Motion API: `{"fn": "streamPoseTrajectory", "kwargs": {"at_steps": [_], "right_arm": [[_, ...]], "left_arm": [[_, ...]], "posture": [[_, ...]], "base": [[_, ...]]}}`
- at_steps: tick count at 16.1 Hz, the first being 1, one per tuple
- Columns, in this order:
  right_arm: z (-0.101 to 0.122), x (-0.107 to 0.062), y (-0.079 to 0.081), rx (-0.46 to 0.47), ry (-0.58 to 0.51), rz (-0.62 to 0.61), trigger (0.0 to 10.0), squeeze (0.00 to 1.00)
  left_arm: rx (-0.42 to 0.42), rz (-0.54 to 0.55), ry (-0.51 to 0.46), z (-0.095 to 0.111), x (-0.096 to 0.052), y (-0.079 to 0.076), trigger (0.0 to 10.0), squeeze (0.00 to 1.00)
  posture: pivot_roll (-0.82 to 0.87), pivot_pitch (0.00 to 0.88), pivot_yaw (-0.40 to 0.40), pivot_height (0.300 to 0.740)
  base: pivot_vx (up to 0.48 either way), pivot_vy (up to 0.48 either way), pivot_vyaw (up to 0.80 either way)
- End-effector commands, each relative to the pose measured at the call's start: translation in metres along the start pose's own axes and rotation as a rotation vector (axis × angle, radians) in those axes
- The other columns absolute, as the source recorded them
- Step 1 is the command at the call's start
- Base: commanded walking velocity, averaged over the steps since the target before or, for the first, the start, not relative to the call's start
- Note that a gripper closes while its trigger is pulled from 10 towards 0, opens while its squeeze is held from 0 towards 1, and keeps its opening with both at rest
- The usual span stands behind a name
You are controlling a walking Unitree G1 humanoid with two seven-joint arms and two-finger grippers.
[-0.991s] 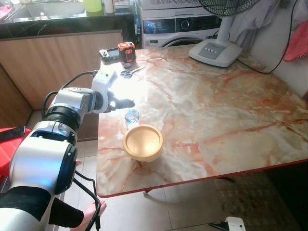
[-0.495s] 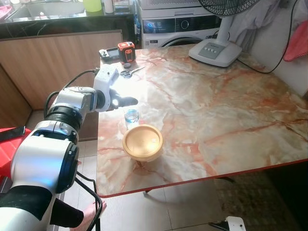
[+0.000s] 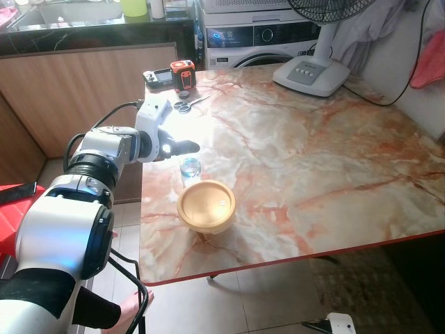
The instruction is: Restocking fridge
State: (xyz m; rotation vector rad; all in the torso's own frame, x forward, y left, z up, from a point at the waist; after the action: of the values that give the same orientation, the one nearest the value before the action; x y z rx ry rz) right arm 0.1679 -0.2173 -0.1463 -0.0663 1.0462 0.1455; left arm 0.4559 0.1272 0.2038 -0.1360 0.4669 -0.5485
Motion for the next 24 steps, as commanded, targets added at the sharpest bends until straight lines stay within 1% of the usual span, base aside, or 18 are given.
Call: {"fn": "streamPoseTrajectory", "kwargs": {"at_steps": [1, 2, 3, 5, 6, 13, 15, 16, 17, 18, 19, 20, 21, 24], "right_arm": [[-0.002, -0.001, -0.001, 0.0, 0.008, -0.003, 10.0, 0.0], [-0.002, -0.001, -0.002, 0.001, 0.008, -0.004, 10.0, 0.0], [-0.002, -0.001, -0.002, 0.0, 0.009, -0.004, 10.0, 0.0], [-0.002, -0.001, -0.002, 0.001, 0.009, -0.005, 10.0, 0.0], [-0.002, -0.001, -0.002, 0.001, 0.009, -0.004, 10.0, 0.0], [-0.002, -0.001, -0.001, 0.003, 0.009, -0.003, 10.0, 0.0], [-0.002, -0.001, -0.001, 0.001, 0.01, -0.002, 10.0, 0.0], [-0.002, 0.0, -0.001, 0.001, 0.01, -0.001, 10.0, 0.0], [-0.002, 0.0, -0.001, 0.001, 0.01, -0.001, 10.0, 0.0], [-0.002, 0.0, -0.001, 0.002, 0.009, -0.001, 10.0, 0.0], [-0.002, 0.0, -0.001, 0.002, 0.009, -0.001, 10.0, 0.0], [-0.002, 0.0, -0.001, 0.002, 0.01, -0.001, 10.0, 0.0], [-0.002, 0.0, -0.001, 0.001, 0.01, -0.001, 10.0, 0.0], [-0.003, 0.0, -0.001, 0.0, 0.012, 0.0, 10.0, 0.0]], "left_arm": [[-0.001, -0.002, -0.004, 0.002, 0.0, 0.0, 6.1, 0.0], [-0.005, -0.005, -0.003, 0.001, 0.0, -0.001, 5.1, 0.0], [-0.007, -0.007, 0.0, 0.0, 0.001, -0.001, 3.5, 0.0], [-0.006, -0.008, 0.011, -0.004, 0.002, -0.001, 3.6, 0.0], [-0.003, -0.008, 0.02, -0.007, 0.002, -0.001, 10.0, 0.0], [0.002, 0.003, 0.031, -0.011, 0.003, 0.002, 10.0, 0.0], [0.011, 0.008, 0.023, -0.008, 0.002, 0.002, 9.1, 0.0], [0.011, 0.009, 0.022, -0.008, 0.002, 0.003, 8.2, 0.0], [0.012, 0.01, 0.022, -0.008, 0.002, 0.003, 4.4, 0.0], [0.013, 0.01, 0.022, -0.008, 0.002, 0.003, 2.3, 0.0], [0.014, 0.009, 0.023, -0.008, 0.002, 0.002, 1.8, 0.0], [0.014, 0.007, 0.023, -0.008, 0.002, 0.002, 0.8, 0.0], [0.014, 0.006, 0.024, -0.008, 0.003, 0.002, 0.0, 0.0], [0.017, 0.004, 0.026, -0.009, 0.003, 0.001, 0.0, 0.0]], "posture": [[0.08, 0.024, -0.021, 0.74], [0.08, 0.024, -0.022, 0.74], [0.08, 0.025, -0.022, 0.74], [0.08, 0.025, -0.022, 0.74], [0.08, 0.025, -0.021, 0.74], [0.08, 0.028, -0.021, 0.74], [0.08, 0.028, -0.022, 0.74], [0.08, 0.028, -0.022, 0.74], [0.08, 0.028, -0.021, 0.74], [0.08, 0.029, -0.021, 0.74], [0.08, 0.029, -0.022, 0.74], [0.08, 0.029, -0.022, 0.74], [0.08, 0.028, -0.022, 0.74], [0.08, 0.028, -0.022, 0.74]], "base": [[0.0, 0.0, 0.0], [0.0, 0.0, 0.0], [0.0, 0.0, 0.0], [0.0, 0.0, 0.0], [0.0, 0.0, 0.0], [0.0, 0.0, 0.0], [0.0, 0.0, 0.0], [0.0, 0.0, 0.0], [0.0, 0.0, 0.0], [0.0, 0.0, 0.0], [0.0, 0.0, 0.0], [0.0, 0.0, 0.0], [0.0, 0.0, 0.0], [0.0, 0.0, 0.0]]}}
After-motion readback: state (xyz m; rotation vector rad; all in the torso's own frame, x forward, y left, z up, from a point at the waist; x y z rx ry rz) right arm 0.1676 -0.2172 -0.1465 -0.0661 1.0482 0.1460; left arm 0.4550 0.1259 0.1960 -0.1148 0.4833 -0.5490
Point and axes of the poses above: a point about 5 cm out from each wrist's last joint towards the gripper, its own x axis pointing out of the wrist towards the gripper, its own z axis along the axis of the wrist's last joint, y = z × x, the point moved 6 cm from there along x, pointing out of the wrist towards the gripper, and after that the axes turned 15 degrees about -x, right-handed, at the moved point
